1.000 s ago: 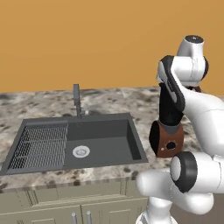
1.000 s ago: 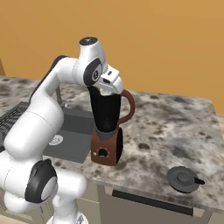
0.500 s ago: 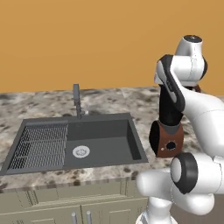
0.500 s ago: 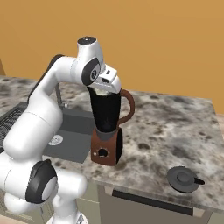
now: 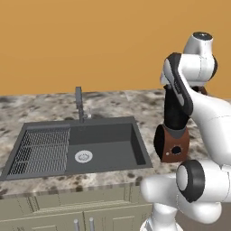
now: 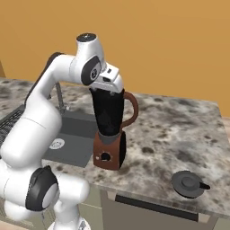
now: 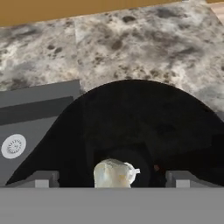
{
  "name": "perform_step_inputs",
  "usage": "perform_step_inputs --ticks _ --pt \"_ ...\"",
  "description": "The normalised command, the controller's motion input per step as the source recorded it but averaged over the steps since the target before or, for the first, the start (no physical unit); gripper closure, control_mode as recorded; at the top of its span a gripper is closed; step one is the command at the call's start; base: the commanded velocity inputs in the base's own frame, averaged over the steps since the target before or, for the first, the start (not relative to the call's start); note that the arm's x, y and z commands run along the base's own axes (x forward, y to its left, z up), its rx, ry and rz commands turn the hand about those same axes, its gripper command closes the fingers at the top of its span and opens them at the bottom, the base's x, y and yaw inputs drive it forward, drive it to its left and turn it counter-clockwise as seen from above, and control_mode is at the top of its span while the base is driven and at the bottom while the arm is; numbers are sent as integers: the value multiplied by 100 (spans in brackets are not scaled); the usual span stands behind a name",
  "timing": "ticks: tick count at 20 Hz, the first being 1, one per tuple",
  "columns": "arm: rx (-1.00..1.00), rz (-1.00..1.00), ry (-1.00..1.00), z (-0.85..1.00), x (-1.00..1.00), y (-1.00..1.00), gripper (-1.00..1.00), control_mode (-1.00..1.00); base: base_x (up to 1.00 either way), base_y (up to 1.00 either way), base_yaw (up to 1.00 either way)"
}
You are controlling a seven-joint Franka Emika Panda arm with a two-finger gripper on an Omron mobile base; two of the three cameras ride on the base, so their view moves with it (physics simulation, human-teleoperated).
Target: Grab the lime and garlic from the fridge, place them in the blender, close the lid, and turn on the blender to create a marinade.
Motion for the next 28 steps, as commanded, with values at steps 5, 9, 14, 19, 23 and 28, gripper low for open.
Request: perform_step_inputs --ticks 5,9,14,19,23,28 --pt "0 0 -16 54 -85 0 -100 -100 0 0 0" --pt "0 0 -12 7 -100 6 -100 -100 0 0 0" --pt "0 1 -2 -37 -100 33 -100 -100 0 0 0" --pt "0 1 0 -52 -98 56 -100 -100 0 0 0" --pt "0 0 5 -56 -61 46 -100 -100 0 0 0" --pt "0 2 8 -30 -5 24 -100 -100 0 0 0"
